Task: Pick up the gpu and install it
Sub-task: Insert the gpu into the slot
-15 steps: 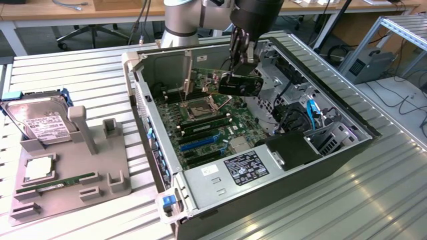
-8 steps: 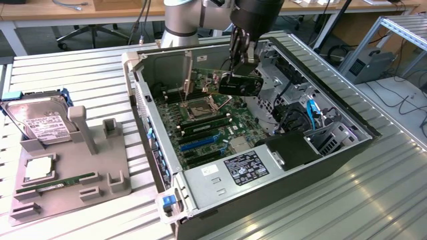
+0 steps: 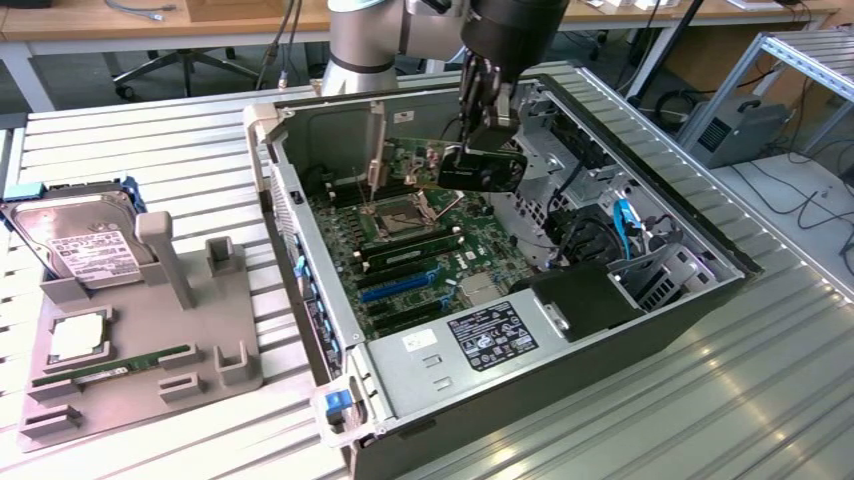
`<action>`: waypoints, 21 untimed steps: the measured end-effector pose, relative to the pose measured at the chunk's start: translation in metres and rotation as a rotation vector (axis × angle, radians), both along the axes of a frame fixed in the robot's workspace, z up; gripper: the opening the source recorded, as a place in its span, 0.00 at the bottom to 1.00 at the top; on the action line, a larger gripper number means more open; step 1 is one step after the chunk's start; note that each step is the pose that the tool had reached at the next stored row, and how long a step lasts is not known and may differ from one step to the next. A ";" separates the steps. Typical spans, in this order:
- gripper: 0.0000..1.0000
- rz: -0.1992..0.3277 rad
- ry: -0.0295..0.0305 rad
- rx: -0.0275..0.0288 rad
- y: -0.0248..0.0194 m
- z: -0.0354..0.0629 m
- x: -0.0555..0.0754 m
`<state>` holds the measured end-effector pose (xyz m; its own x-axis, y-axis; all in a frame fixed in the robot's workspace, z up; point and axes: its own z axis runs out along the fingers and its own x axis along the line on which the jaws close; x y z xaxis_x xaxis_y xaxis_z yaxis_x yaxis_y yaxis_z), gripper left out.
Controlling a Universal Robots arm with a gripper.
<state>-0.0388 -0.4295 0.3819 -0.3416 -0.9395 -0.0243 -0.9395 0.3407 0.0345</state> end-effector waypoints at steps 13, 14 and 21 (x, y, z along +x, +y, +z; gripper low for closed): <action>0.27 0.041 0.0000 0.0000 0.0000 -0.0003 0.003; 0.27 0.045 0.0000 0.0000 0.0000 -0.0003 0.003; 0.27 0.067 0.0000 0.0000 0.0000 -0.0004 0.005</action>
<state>-0.0341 -0.4295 0.3815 -0.2784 -0.9602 -0.0243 -0.9601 0.2775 0.0345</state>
